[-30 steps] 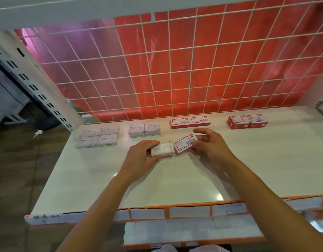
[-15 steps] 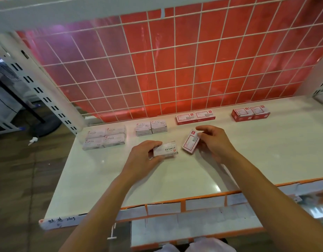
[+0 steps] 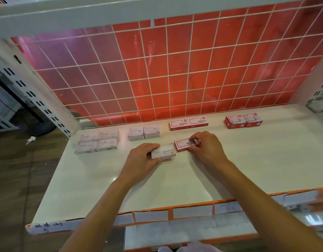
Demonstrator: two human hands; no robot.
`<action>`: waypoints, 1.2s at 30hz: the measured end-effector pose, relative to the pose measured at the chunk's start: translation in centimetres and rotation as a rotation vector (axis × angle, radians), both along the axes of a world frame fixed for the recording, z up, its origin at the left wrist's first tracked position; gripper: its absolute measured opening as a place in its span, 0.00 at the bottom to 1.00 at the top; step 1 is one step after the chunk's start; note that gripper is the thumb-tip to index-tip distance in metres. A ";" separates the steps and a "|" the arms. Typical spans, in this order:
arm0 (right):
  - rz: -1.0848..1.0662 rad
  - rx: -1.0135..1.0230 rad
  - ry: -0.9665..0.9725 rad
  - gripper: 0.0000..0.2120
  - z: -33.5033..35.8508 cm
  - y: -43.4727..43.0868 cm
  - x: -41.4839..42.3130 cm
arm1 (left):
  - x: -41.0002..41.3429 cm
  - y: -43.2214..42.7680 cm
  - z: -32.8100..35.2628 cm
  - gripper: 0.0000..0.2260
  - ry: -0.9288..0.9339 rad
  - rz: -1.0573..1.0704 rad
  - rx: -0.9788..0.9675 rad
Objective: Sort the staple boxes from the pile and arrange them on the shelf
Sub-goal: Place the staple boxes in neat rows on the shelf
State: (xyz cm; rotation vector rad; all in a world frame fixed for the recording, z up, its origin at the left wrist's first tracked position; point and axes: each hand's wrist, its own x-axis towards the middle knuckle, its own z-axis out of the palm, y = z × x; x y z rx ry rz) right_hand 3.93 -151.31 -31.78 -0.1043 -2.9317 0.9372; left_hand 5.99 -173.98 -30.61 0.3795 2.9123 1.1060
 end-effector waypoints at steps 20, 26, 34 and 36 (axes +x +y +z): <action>0.044 -0.020 0.157 0.14 -1.3 -0.5 -3.3 | 0.4 2.0 -0.4 0.21 -0.001 0.115 -0.001; 0.039 -0.020 0.170 0.13 -1.5 -0.5 -3.2 | 0.4 1.8 -0.6 0.20 0.011 0.114 0.026; 0.011 -0.014 0.177 0.15 -1.7 -0.9 -3.1 | 0.0 0.7 -0.8 0.20 0.016 0.061 0.028; 0.016 -0.004 0.178 0.14 -1.6 -1.0 -3.0 | 0.0 0.4 -0.8 0.20 0.017 0.049 0.038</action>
